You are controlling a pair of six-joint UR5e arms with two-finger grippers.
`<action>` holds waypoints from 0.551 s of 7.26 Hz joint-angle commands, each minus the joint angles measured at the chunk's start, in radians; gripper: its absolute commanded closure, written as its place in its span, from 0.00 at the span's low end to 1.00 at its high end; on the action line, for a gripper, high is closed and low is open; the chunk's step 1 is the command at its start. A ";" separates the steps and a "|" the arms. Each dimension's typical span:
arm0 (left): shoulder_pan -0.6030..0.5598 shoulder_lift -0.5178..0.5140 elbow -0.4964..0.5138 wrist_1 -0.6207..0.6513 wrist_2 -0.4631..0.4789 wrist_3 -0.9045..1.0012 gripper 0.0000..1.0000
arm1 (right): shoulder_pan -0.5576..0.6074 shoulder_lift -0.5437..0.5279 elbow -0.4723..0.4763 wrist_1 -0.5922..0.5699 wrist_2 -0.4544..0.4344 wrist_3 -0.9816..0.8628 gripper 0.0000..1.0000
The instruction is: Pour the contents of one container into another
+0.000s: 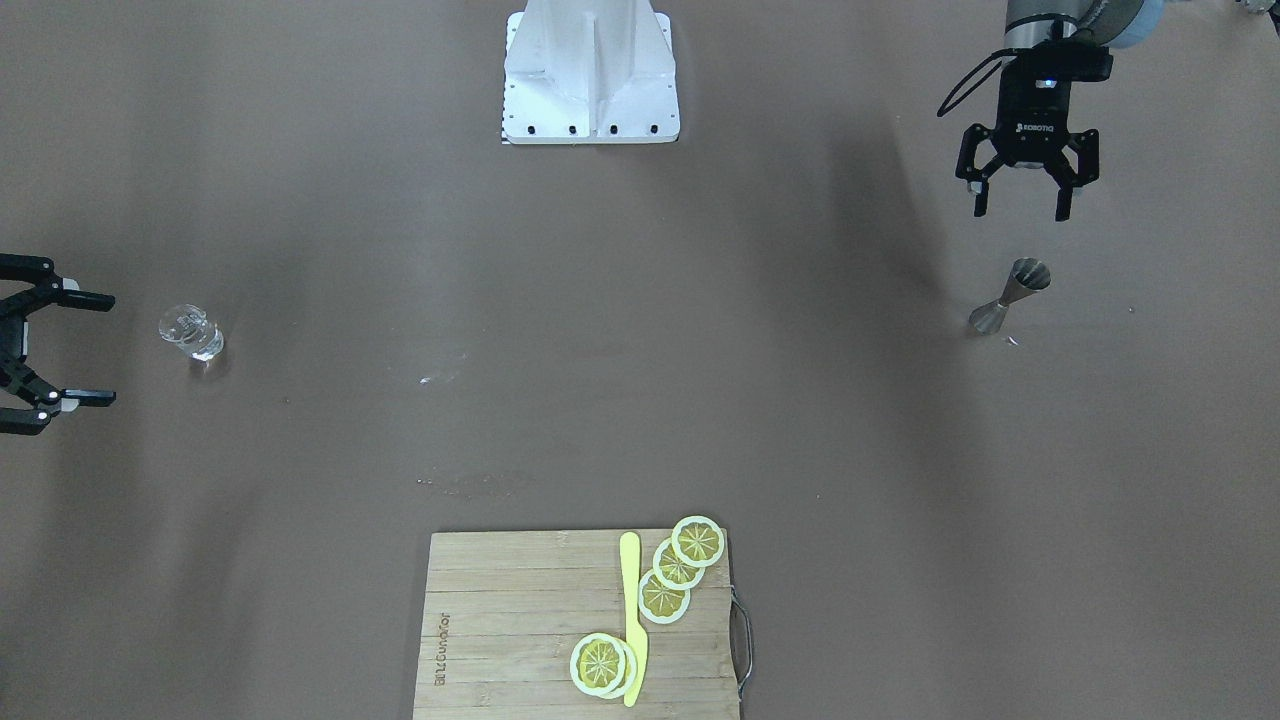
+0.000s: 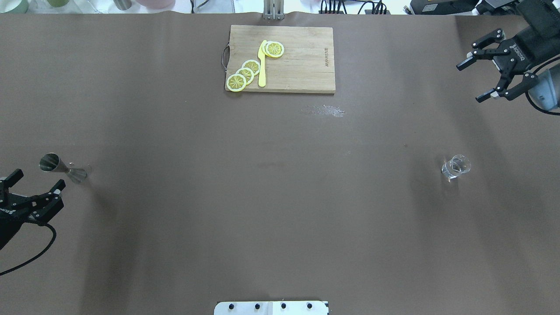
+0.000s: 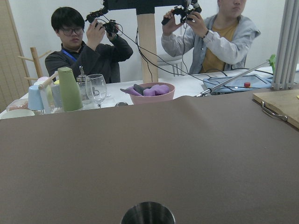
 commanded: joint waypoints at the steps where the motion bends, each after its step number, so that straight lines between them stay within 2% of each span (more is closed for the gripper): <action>1: -0.102 -0.008 -0.098 0.005 -0.260 0.055 0.02 | 0.028 0.017 0.100 -0.182 0.000 0.080 0.00; 2: -0.201 -0.055 -0.098 0.008 -0.435 0.057 0.02 | 0.038 0.025 0.140 -0.288 -0.004 0.092 0.00; 4: -0.408 -0.107 -0.098 0.102 -0.754 0.057 0.02 | 0.059 0.043 0.216 -0.515 -0.033 0.094 0.00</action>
